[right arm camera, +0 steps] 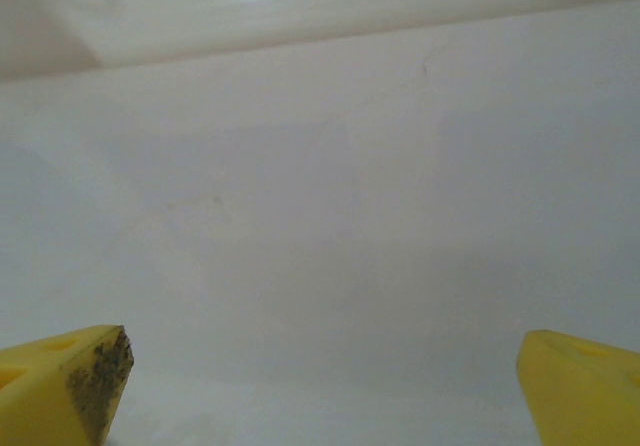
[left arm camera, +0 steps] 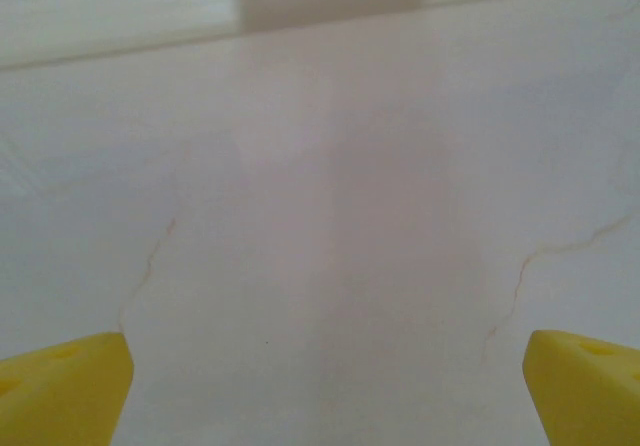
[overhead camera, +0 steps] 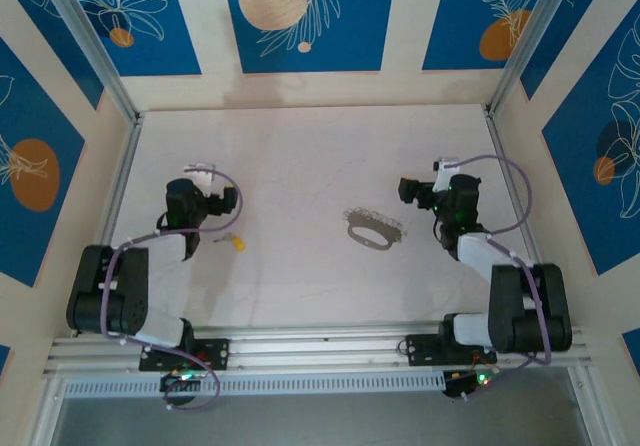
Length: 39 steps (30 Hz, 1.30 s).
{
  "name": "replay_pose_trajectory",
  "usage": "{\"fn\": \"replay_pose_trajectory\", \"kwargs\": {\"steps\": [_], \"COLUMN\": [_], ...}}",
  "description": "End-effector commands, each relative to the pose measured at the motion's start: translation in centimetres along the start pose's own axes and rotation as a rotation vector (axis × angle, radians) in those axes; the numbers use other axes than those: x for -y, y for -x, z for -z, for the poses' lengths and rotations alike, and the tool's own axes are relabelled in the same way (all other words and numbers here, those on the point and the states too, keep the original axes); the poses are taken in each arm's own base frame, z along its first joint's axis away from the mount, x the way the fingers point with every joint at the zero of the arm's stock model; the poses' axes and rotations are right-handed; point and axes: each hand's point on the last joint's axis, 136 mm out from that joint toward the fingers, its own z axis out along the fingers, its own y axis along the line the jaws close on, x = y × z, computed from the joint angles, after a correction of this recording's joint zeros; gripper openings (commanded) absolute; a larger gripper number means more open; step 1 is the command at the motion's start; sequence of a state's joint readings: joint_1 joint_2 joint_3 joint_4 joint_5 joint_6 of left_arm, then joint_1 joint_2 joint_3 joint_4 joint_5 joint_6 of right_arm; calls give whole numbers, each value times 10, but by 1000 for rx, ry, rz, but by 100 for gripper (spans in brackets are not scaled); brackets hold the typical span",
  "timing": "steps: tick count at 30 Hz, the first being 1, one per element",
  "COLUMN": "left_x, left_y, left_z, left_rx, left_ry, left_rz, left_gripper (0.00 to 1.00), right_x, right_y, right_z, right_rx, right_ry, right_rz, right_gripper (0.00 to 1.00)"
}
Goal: Put the keys on the keyring
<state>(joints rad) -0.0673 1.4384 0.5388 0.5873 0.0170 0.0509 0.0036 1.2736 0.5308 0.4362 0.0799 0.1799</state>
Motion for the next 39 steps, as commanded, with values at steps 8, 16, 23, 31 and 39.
{"fn": "replay_pose_trajectory", "kwargs": {"steps": [8, 16, 23, 31, 39], "left_x": [20, 101, 150, 167, 189], "left_y": [54, 29, -17, -31, -9], "left_z": [30, 44, 66, 70, 65], "left_rx": [-54, -231, -376, -416, -394], "left_ry": [-112, -321, -375, -432, -552], "left_rz": [338, 450, 383, 392, 439], "left_gripper": [100, 98, 95, 95, 95], "right_x": [-67, -115, -127, -137, -150], "right_y": [-23, -94, -137, -147, -149], "right_z": [47, 67, 63, 52, 34], "right_rx": [-280, -518, -616, -680, -708], "right_ry": [222, 223, 187, 153, 142], "right_rz": [-299, -300, -351, -323, -312], "right_gripper": [99, 90, 83, 77, 64]}}
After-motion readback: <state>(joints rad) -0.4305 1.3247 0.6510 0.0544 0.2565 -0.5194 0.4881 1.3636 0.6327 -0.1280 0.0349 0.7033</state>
